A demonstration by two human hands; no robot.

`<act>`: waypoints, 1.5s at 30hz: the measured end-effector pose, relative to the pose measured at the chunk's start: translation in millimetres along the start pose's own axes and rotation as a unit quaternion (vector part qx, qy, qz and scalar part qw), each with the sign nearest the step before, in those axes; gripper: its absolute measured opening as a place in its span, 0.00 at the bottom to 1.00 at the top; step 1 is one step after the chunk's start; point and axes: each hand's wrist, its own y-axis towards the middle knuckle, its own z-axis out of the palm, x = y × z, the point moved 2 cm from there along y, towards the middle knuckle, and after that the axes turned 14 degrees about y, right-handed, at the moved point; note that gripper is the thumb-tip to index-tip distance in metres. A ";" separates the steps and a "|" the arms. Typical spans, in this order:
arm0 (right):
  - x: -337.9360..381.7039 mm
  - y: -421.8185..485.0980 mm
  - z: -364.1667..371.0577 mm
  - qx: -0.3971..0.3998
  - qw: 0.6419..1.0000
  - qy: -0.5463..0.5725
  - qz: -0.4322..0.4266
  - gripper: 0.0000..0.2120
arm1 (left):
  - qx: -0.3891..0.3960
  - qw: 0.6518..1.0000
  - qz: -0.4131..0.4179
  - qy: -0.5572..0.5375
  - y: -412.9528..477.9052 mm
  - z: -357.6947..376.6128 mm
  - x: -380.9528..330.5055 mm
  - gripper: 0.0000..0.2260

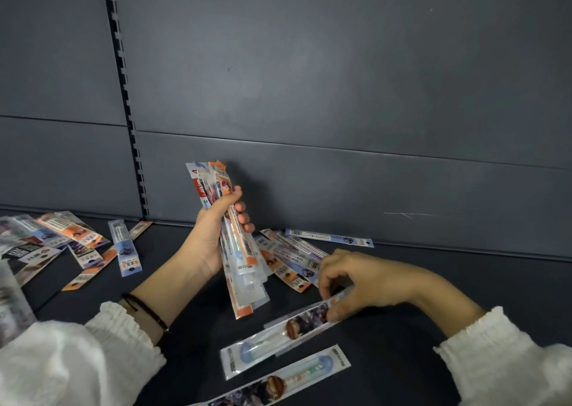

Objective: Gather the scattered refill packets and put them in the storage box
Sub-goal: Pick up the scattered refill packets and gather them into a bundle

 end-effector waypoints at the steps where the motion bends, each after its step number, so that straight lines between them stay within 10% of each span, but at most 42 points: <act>1: -2.9 -1.7 -2.7 -0.008 1.000 0.000 0.010 0.08 | 0.000 1.000 0.001 0.000 -0.3 -0.6 -0.9 0.03; 8: -27.0 -10.7 -30.1 -0.214 0.946 0.243 -0.002 0.02 | -0.061 0.998 -0.018 0.024 0.4 -8.4 -2.0 0.05; 19: -9.5 10.0 -13.2 -0.316 0.683 0.659 0.026 0.05 | 0.084 0.993 -0.084 0.001 -16.6 30.9 15.0 0.15; 32: 27.4 31.6 26.7 -0.340 0.740 0.578 0.048 0.06 | 0.064 0.982 -0.054 0.170 -23.1 36.0 22.1 0.19; 45: 20.9 11.4 -3.9 -0.485 0.718 0.499 -0.037 0.02 | 0.024 0.993 -0.096 0.058 -9.3 18.8 20.6 0.06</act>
